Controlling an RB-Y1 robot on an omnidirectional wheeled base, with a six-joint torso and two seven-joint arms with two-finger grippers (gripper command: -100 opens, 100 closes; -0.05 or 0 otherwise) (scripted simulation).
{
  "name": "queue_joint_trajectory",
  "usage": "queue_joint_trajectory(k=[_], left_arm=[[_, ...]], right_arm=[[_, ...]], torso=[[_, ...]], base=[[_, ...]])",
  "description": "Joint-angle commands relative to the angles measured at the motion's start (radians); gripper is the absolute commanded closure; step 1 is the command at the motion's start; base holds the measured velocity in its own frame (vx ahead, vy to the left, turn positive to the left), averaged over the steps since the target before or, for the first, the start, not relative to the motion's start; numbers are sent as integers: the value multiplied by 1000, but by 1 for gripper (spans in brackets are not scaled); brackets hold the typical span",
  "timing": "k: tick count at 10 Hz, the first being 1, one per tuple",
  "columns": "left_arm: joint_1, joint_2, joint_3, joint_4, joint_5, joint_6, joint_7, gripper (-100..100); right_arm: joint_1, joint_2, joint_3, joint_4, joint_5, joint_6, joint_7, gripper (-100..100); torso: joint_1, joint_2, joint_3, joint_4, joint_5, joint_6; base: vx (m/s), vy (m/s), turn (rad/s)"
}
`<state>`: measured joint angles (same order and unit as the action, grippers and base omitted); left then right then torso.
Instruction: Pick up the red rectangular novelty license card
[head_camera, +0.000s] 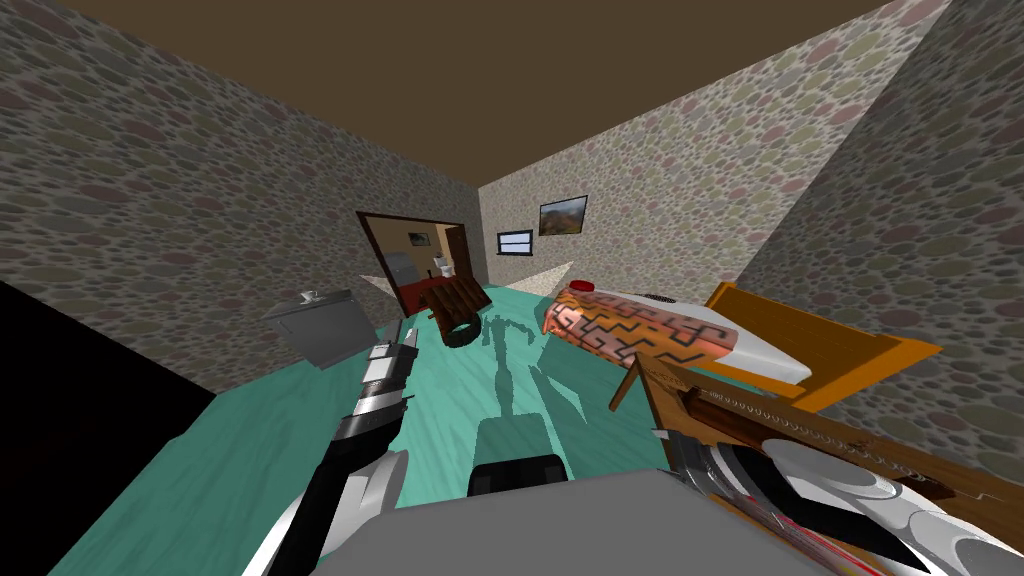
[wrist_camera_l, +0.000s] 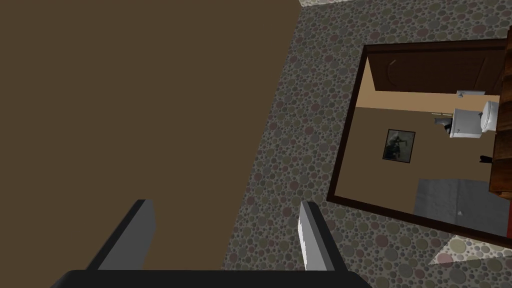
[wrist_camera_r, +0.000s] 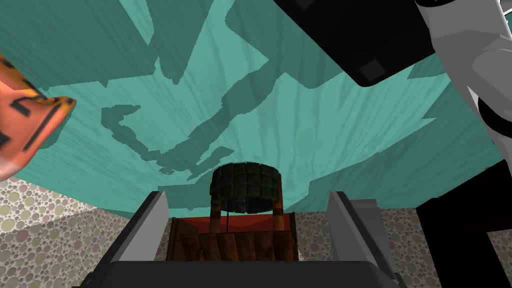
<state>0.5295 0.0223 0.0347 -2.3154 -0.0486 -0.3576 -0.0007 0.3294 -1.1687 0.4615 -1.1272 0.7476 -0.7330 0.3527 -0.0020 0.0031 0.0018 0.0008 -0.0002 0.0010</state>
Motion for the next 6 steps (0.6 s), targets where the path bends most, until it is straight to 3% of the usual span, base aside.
queue_joint_trajectory(k=[1,5,6], left_arm=[[0,0,0,0,0,0,0,0],[0,0,0,0,0,0,0,0],[0,0,0,0,0,0,0,0]], right_arm=[[-6,-6,14,47,4,-9,11,-100],[-9,-73,84,166,16,-28,31,-100],[-9,-73,84,170,16,-28,31,-100]], torso=[[0,0,0,0,0,0],[0,1,0,0,0,0],[-1,2,1,0,0,0]], base=[[-30,-32,86],[-51,-37,157],[-52,-44,79]])
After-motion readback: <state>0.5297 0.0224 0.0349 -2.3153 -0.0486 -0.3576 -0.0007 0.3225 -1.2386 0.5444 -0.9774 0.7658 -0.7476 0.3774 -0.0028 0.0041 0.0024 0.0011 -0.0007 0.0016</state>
